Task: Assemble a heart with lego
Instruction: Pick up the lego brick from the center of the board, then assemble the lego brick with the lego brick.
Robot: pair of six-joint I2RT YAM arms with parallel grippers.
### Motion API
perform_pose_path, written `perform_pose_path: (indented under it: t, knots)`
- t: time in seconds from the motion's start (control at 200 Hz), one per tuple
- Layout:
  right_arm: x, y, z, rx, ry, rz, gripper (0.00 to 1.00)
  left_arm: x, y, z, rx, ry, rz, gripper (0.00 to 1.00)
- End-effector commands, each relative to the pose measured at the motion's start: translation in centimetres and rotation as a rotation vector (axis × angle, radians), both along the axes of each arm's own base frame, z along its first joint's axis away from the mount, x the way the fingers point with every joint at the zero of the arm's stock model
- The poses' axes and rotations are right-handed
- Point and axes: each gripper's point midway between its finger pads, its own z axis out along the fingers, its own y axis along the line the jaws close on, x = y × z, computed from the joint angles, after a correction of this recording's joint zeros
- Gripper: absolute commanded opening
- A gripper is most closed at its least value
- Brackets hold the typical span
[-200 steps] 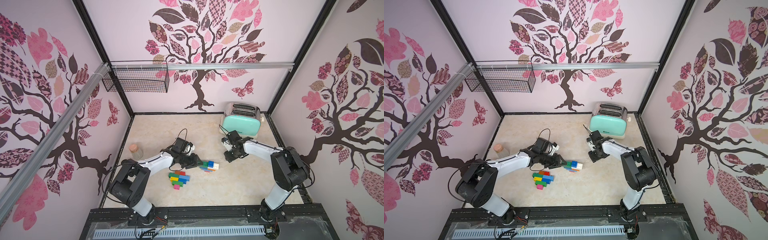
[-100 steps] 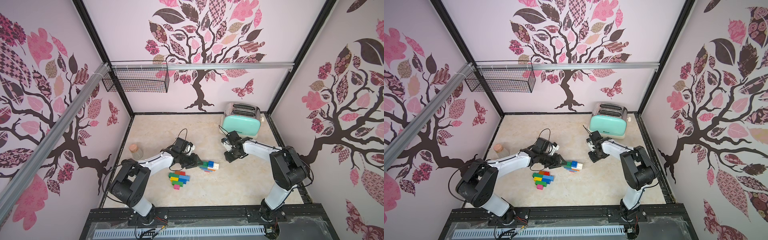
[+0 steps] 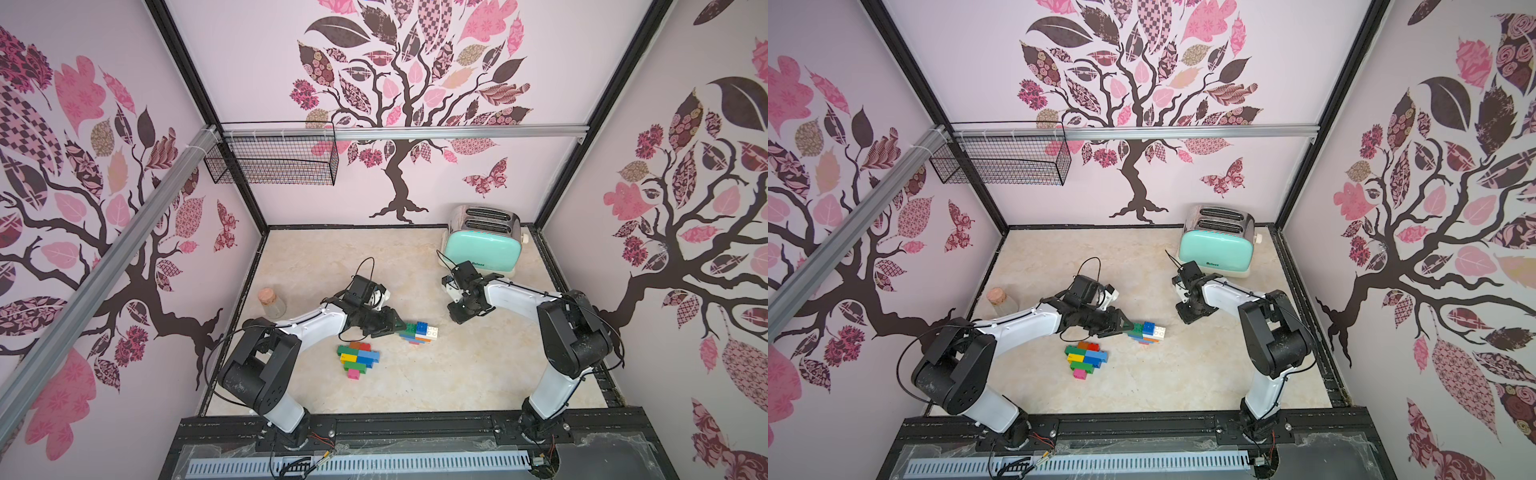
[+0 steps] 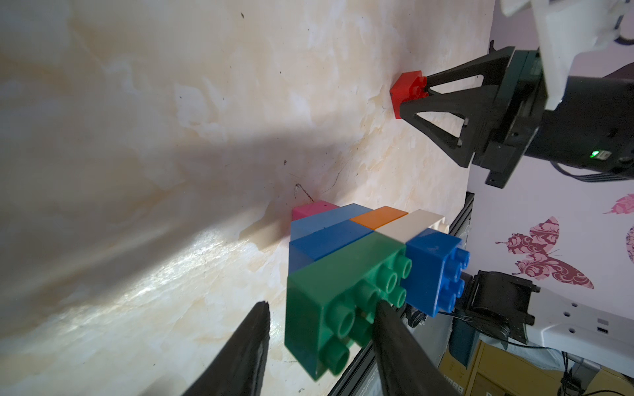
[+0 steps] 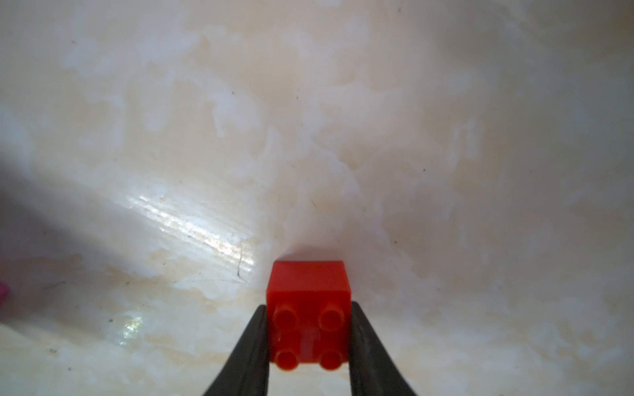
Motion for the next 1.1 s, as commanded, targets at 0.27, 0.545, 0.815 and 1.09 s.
perform_pose_path:
  t: [0.27, 0.545, 0.815, 1.09]
  knots:
    - [1.1, 5.8, 11.3, 0.099, -0.248, 0.245, 0.29, 0.6, 0.1, 1.9, -0.023, -0.044, 0.005, 0.52]
    - [-2.5, 10.9, 15.7, 0.219, -0.264, 0.501, 0.27, 0.7, 0.2, 2.1, -0.034, -0.047, 0.012, 0.5]
    - [-6.6, 13.8, 13.6, 0.178, -0.186, 0.724, 0.28, 0.9, 0.8, 1.3, -0.014, -0.041, 0.031, 0.44]
    - [-7.6, 15.2, 12.6, 0.164, -0.167, 0.804, 0.29, 0.8, 0.7, 0.4, -0.012, -0.019, 0.028, 0.41]
